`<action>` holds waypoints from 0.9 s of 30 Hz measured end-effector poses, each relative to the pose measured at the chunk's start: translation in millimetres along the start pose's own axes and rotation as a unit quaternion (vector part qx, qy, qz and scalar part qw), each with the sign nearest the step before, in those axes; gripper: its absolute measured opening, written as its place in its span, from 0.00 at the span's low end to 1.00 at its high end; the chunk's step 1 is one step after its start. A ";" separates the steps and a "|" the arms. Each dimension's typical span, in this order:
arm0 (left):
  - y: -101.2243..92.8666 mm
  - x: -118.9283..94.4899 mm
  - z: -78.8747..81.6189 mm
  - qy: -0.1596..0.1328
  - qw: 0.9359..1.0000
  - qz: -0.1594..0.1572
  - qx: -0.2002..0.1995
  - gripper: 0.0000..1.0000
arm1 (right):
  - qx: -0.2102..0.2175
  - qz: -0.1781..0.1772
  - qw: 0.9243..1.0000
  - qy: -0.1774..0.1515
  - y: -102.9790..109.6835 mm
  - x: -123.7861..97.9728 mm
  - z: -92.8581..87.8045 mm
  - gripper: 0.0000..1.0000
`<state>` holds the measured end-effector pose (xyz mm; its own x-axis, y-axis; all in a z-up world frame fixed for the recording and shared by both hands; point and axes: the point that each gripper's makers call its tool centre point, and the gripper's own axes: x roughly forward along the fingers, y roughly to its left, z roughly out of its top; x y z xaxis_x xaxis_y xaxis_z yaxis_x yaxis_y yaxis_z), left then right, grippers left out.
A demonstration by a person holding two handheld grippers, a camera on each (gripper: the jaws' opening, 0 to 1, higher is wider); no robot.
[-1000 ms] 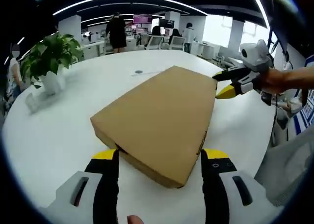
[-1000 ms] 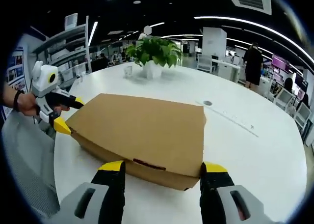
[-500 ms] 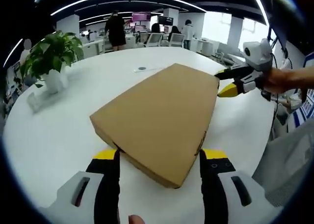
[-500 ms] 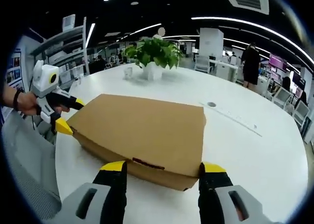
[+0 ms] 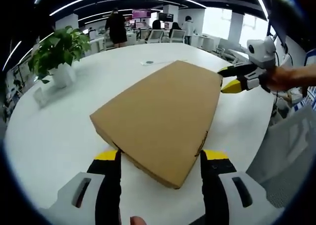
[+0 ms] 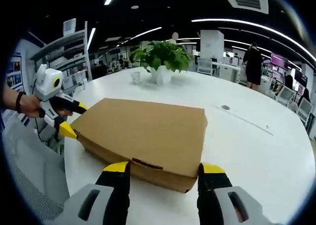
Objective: Operate the shoe box by opening the lid, removing the specified soft item, and placing it in the target area until the item is outside and the box remains undamaged.
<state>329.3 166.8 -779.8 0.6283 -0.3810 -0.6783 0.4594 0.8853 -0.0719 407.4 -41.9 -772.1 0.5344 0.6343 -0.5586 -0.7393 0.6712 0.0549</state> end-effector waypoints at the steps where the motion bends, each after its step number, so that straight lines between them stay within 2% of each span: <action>1: 0.6 -1.2 -1.0 0.000 1.000 -0.001 0.000 0.66 | 0.000 0.001 1.000 0.000 1.6 0.4 0.1 0.52; 6: 4.4 -3.5 -3.2 -0.005 1.000 -0.004 -0.001 0.66 | -0.011 0.003 1.000 0.000 4.2 0.4 -0.4 0.50; 9: 2.6 -3.5 -3.1 -0.006 1.000 -0.002 0.000 0.67 | -0.035 0.025 0.999 0.013 2.5 -1.7 -2.7 0.49; 13: 3.3 -4.8 -3.6 -0.001 1.000 0.003 0.010 0.65 | -0.076 0.030 0.996 0.032 5.0 -1.5 -2.0 0.51; 19: 0.4 -3.6 -4.5 -0.007 1.000 0.002 -0.005 0.65 | -0.081 0.021 0.996 0.036 3.6 10.6 1.4 0.56; 27: -0.7 -2.2 -5.7 -0.014 1.000 0.003 -0.023 0.61 | -0.072 0.018 0.996 0.040 2.6 6.9 2.3 0.54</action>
<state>324.1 168.5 -782.4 0.6490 -0.3827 -0.6576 0.4271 0.8985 -0.1014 410.1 -34.8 -773.9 0.4769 0.6199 -0.6232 -0.8114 0.5831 -0.0409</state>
